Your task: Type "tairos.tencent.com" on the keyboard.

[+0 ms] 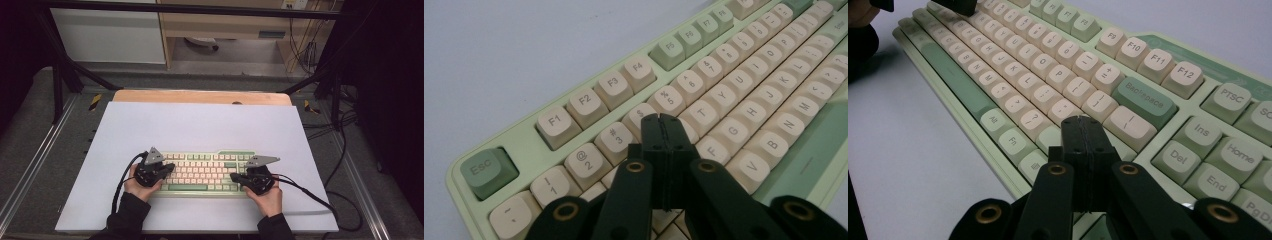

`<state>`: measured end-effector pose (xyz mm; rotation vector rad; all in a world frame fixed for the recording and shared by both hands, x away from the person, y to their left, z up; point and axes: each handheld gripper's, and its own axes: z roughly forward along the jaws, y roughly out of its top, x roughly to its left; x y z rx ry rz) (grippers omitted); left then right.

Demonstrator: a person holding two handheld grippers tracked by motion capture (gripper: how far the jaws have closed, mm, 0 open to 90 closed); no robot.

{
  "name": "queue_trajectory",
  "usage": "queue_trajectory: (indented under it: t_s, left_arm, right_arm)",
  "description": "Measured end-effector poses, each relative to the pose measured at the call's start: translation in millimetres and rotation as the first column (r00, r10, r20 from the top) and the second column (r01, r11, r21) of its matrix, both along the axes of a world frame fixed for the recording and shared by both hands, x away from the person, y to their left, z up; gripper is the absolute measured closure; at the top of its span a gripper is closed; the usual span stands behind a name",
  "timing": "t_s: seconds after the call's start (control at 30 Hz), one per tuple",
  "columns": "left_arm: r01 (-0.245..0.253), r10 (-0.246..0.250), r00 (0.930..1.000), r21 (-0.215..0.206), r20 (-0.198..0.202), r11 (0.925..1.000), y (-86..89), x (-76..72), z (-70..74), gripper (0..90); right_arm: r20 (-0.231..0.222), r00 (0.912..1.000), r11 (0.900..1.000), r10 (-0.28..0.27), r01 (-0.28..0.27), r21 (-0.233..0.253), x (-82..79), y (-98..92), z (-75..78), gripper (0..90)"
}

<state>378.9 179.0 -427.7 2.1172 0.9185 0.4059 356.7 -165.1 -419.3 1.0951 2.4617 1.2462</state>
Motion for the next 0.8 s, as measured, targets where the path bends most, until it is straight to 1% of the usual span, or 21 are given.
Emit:
queue_trajectory:
  t_s: [0.2,0.3,0.37,0.53,0.8]
  left_arm:
    - [0.005,-0.005,1.0,0.002,-0.005,1.0,-0.1,0.0,-2.8,89.9]
    - [0.004,-0.004,1.0,0.004,0.002,1.0,0.3,-1.4,-1.5,90.0]
    - [0.006,-0.006,1.0,-0.002,0.004,1.0,1.1,-3.3,0.5,90.0]
    - [0.014,-0.014,0.9998,0.0,0.016,0.9999,2.7,-8.6,3.2,90.0]
    - [0.02,-0.02,0.9997,-0.011,0.015,0.9997,8.3,-14.5,6.2,90.0]
  right_arm:
    - [-0.002,1.0,1.0,0.005,-0.005,-0.003,0.2,0.0,-0.4,90.0]
    - [0.004,1.0,1.0,0.006,-0.006,-0.006,0.1,-0.2,-0.2,90.0]
    - [0.002,1.0,1.0,0.003,-0.003,-0.002,-0.3,-0.3,0.2,90.0]
    - [0.001,1.0,1.0,0.003,-0.003,0.001,-0.9,0.1,0.7,90.0]
    - [-0.001,1.0,1.0,0.007,-0.007,0.007,-1.0,1.6,0.3,90.0]
